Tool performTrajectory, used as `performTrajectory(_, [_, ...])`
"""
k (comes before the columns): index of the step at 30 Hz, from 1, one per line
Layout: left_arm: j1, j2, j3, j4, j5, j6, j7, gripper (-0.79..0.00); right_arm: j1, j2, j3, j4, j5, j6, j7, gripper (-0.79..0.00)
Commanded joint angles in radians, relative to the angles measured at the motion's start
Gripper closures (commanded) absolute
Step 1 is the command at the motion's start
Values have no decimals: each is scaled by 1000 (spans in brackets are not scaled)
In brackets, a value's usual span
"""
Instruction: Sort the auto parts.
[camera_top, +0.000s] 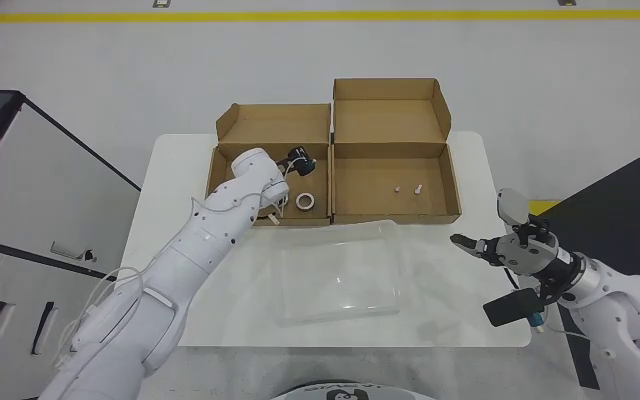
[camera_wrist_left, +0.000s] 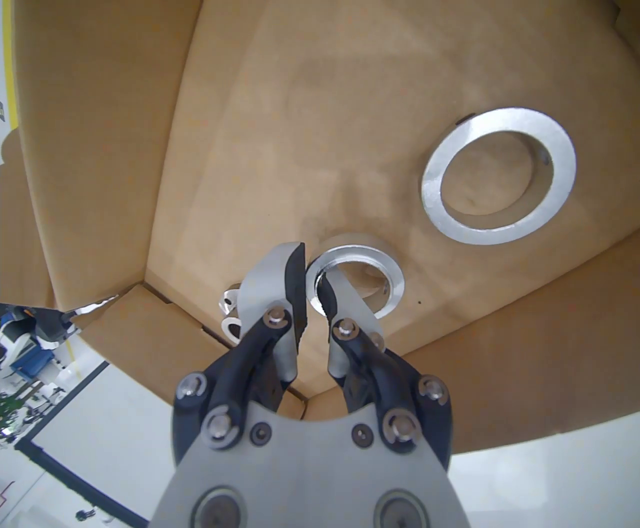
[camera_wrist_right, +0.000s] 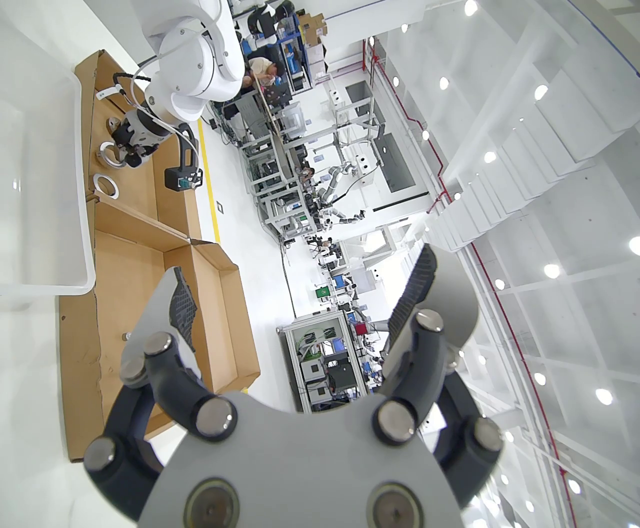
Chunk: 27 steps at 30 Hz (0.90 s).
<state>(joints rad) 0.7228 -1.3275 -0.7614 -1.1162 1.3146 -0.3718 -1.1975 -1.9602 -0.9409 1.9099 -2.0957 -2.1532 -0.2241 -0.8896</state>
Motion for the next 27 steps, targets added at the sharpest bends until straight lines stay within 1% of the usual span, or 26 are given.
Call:
performTrajectory(1, [1, -1, -1, 0, 1, -2, 0, 0, 0, 0, 0, 0, 0, 0, 0, -785])
performTrajectory(3, [2, -2, -3, 0, 0, -3, 2, 0, 0, 0, 0, 0, 0, 0, 0, -785])
performTrajectory(7, [3, -3, -5, 1, 1, -7, 3, -120, 0, 0, 0, 0, 0, 0, 0, -785])
performTrajectory(11, [5, -4, -8, 2, 3, -11, 5, -262, 0, 0, 0, 0, 0, 0, 0, -785])
performTrajectory(15, [7, -5, -11, 1, 3, -14, 7, -366, 0, 0, 0, 0, 0, 0, 0, -785])
performTrajectory(17, [9, -5, -13, -4, 5, -14, 8, -526, 0, 0, 0, 0, 0, 0, 0, -785])
performTrajectory(19, [11, -5, -15, -15, 10, -12, 10, -643, 0, 0, 0, 0, 0, 0, 0, -785])
performTrajectory(20, [12, -5, -17, -22, 11, -11, 10, -745, 0, 0, 0, 0, 0, 0, 0, -785])
performTrajectory(22, [14, -4, -20, -40, 16, -13, 9, -785, 0, 0, 0, 0, 0, 0, 0, -785])
performTrajectory(27, [29, 0, -31, -74, 26, -17, 10, -785, 0, 0, 0, 0, 0, 0, 0, -785])
